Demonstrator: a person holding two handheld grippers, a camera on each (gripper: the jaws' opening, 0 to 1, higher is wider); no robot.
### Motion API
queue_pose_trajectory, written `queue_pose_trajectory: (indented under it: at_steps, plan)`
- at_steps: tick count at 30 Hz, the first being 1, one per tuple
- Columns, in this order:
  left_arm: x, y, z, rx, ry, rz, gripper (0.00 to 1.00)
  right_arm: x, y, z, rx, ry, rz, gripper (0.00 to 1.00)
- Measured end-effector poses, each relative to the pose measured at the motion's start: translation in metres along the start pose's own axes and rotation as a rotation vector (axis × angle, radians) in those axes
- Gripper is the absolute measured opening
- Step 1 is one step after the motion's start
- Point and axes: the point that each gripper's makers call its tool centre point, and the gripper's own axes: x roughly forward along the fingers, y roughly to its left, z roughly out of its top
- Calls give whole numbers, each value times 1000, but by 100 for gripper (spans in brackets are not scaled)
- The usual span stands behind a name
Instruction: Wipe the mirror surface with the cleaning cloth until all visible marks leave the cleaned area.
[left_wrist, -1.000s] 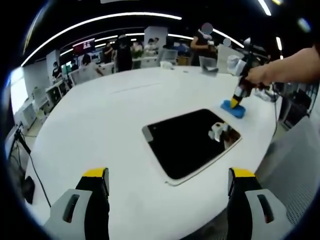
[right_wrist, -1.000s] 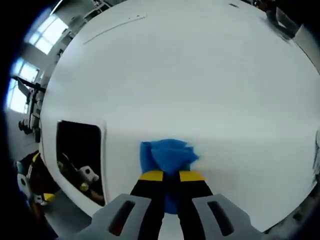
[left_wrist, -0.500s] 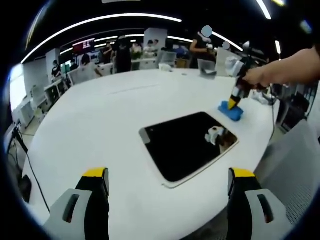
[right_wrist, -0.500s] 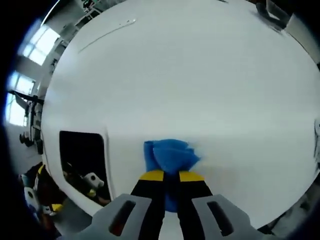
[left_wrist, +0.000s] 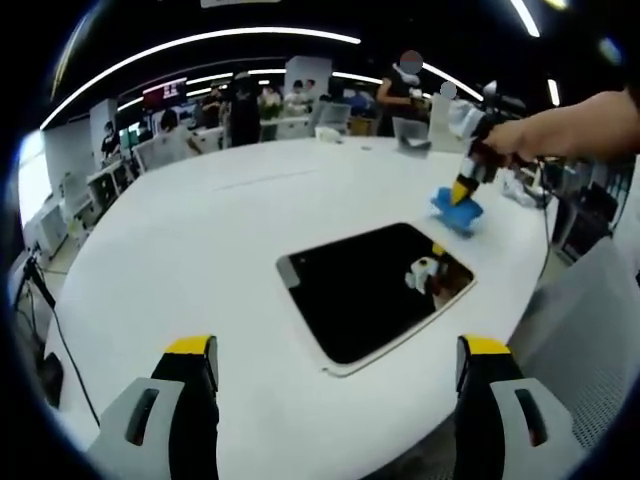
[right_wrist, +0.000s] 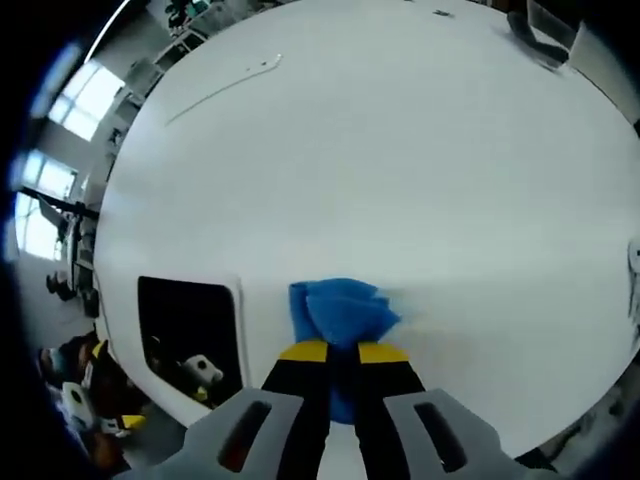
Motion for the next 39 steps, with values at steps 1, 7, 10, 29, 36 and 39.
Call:
queue_pose_trajectory:
  at_steps: [1, 7, 10, 29, 36, 39]
  plan:
    - [0, 0, 0, 1, -1, -1, 100, 0, 0, 0, 1, 0, 1, 3]
    - [1, -3, -2, 11, 11, -13, 100, 1, 8, -3, 18, 5, 17, 2]
    - [1, -2, -2, 7, 11, -7, 100, 3, 15, -2, 10, 5, 21, 2]
    - [-17, 26, 5, 9, 24, -32, 100, 10, 61, -1, 34, 4, 53, 2]
    - [-19, 30, 14, 8, 0, -59, 100, 15, 76, 3, 27, 10, 52, 2]
    - [-18, 32, 20, 10, -18, -55, 100, 18, 81, 6, 18, 3, 51, 2]
